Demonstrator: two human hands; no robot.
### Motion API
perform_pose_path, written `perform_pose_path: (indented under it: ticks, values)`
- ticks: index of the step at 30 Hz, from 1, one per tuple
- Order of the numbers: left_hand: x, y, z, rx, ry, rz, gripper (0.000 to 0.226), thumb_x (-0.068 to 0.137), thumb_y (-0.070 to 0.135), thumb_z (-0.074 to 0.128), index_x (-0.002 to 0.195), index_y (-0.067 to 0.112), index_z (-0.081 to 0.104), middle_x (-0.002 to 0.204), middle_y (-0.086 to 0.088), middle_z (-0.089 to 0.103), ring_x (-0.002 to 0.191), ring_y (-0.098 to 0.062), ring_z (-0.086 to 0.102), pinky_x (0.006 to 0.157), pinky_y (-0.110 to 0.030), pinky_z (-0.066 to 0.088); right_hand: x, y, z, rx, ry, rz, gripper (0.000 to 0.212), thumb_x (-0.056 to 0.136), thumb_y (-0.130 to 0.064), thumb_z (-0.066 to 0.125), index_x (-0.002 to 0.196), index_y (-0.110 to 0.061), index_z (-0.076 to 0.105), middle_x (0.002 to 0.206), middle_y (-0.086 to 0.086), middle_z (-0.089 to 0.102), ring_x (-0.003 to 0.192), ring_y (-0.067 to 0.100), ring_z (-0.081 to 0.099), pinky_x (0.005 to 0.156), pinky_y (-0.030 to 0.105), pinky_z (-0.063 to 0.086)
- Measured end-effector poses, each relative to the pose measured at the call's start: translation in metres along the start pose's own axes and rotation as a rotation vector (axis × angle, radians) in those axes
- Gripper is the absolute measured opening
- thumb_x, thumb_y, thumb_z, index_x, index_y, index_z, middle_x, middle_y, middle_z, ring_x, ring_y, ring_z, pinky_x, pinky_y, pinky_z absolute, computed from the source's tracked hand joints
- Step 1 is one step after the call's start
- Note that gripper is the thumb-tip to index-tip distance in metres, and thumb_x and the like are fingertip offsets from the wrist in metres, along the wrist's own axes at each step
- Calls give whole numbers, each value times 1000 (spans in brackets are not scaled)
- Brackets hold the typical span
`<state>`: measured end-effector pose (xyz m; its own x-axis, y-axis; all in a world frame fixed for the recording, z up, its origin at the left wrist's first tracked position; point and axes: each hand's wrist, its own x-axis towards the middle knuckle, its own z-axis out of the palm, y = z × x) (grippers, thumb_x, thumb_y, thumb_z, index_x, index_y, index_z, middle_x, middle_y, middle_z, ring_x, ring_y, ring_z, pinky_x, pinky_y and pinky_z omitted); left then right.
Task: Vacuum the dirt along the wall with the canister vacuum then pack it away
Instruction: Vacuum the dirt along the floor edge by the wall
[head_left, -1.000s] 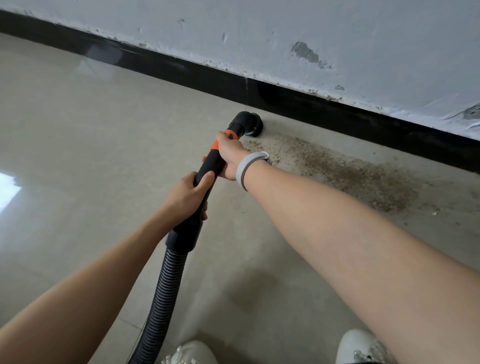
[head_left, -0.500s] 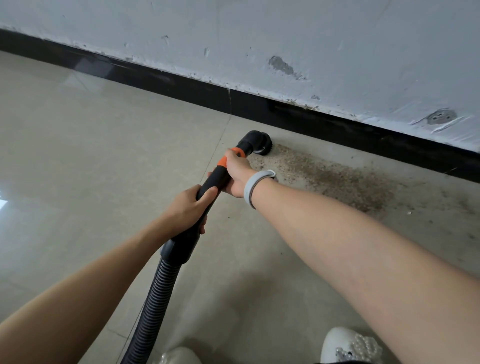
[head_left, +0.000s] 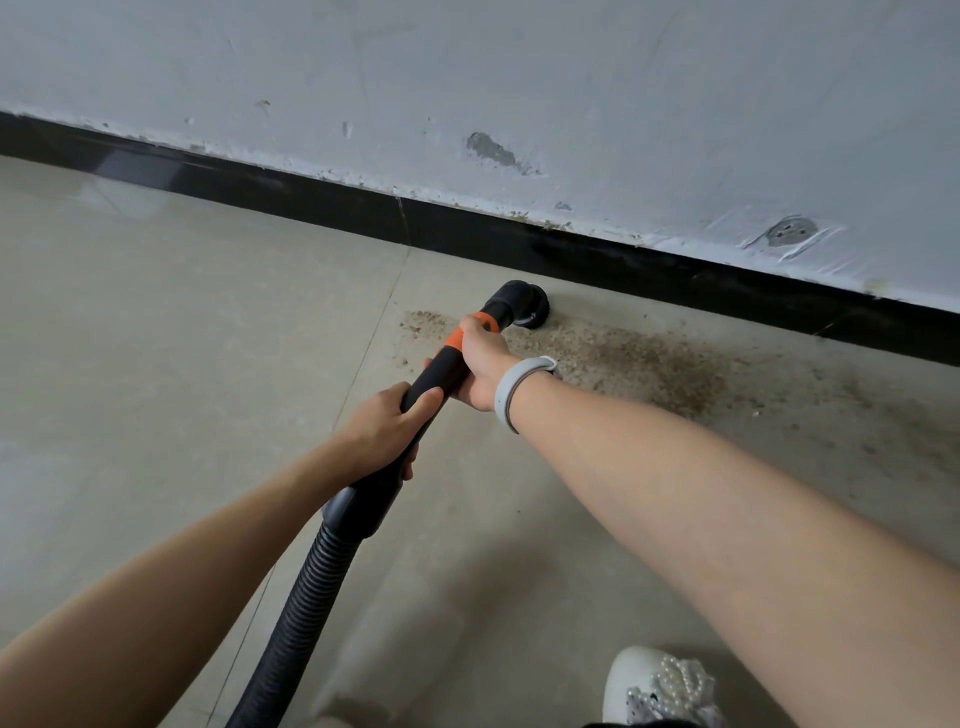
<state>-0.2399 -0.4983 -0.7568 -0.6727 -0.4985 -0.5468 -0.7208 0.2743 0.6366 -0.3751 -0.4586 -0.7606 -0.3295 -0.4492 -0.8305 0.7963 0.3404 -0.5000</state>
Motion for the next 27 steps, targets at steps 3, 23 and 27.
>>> perform_pose_path:
  ticks: [3, 23, 27]
  values:
    - [1, 3, 8, 18, -12, 21, 36, 95, 46, 39, 81, 13, 44, 44, 2, 60, 40, -17, 61, 40, -14, 43, 0, 1, -11, 6, 30, 5, 29, 97, -37, 40, 104, -9, 41, 94, 12, 56, 91, 30, 64, 88, 46, 53]
    - [22, 58, 67, 59, -185, 151, 34, 96, 44, 40, 79, 14, 42, 49, 0, 58, 36, -12, 57, 39, -16, 42, -13, -15, -105, 233, 165, 21, 27, 96, -35, 44, 109, -12, 41, 89, 14, 55, 69, 29, 61, 61, 40, 53]
    - [31, 69, 82, 73, -232, 181, 33, 95, 45, 40, 81, 15, 42, 57, -3, 60, 39, -14, 59, 42, -20, 45, -12, -17, -128, 277, 200, 13, 27, 95, -35, 46, 107, -11, 41, 90, 14, 56, 69, 28, 63, 55, 38, 52]
